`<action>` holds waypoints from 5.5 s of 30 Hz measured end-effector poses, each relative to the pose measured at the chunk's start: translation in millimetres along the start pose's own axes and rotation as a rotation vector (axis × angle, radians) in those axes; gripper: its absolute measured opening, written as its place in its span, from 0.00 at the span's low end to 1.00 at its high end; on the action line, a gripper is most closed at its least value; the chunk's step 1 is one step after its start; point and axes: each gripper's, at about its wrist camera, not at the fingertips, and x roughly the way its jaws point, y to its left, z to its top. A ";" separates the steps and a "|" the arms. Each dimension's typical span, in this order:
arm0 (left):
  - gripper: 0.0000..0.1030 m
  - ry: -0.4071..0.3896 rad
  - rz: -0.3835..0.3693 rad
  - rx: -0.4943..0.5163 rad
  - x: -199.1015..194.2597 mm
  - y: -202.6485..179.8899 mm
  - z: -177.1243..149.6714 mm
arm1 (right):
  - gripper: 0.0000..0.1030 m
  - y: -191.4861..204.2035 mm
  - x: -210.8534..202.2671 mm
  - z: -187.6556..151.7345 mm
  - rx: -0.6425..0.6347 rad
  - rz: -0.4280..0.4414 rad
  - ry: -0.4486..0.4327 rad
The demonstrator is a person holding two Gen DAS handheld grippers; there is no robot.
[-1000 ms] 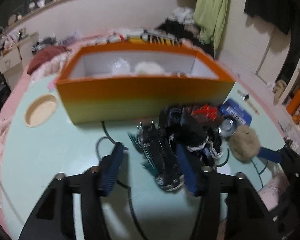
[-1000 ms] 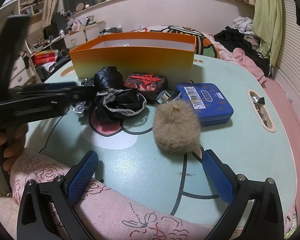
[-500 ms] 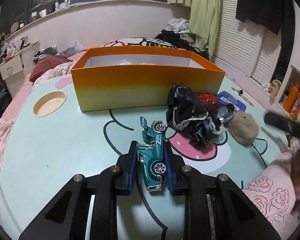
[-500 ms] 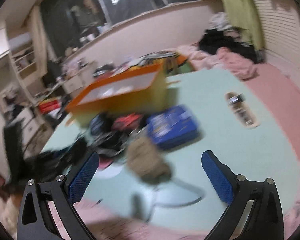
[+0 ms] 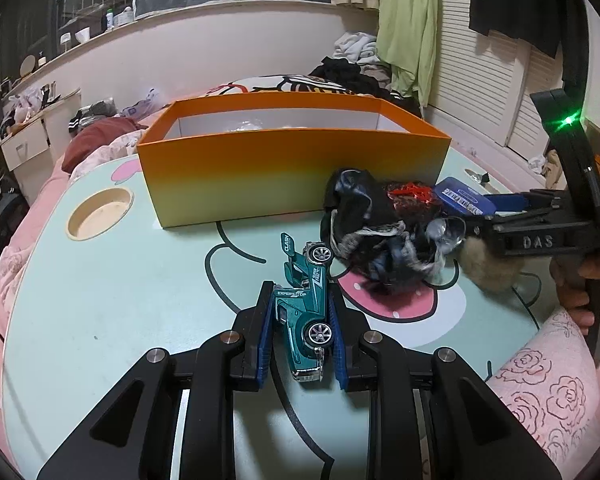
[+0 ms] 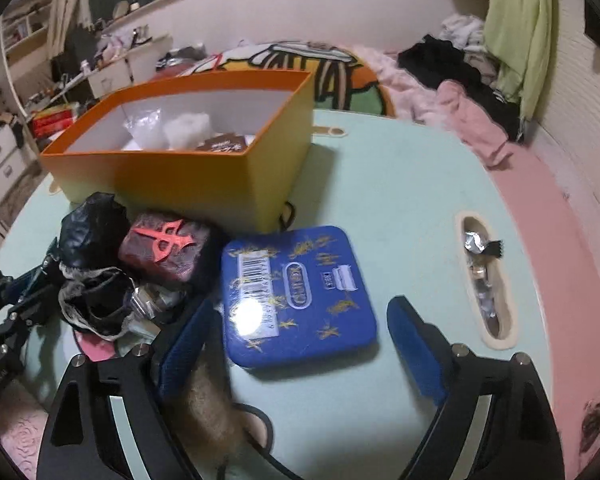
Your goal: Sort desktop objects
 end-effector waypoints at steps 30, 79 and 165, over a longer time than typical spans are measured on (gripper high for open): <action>0.42 -0.039 -0.010 -0.107 45.2 38.7 141.2 | 0.73 29.2 0.7 115.2 0.097 0.065 -0.125; 0.86 0.043 0.095 0.027 0.1 -0.2 -7.4 | 1.00 11.0 -66.1 -92.2 0.012 0.053 -0.116; 0.86 0.042 0.094 0.023 -1.4 2.3 -7.9 | 1.00 10.1 -67.0 -95.1 0.013 0.053 -0.117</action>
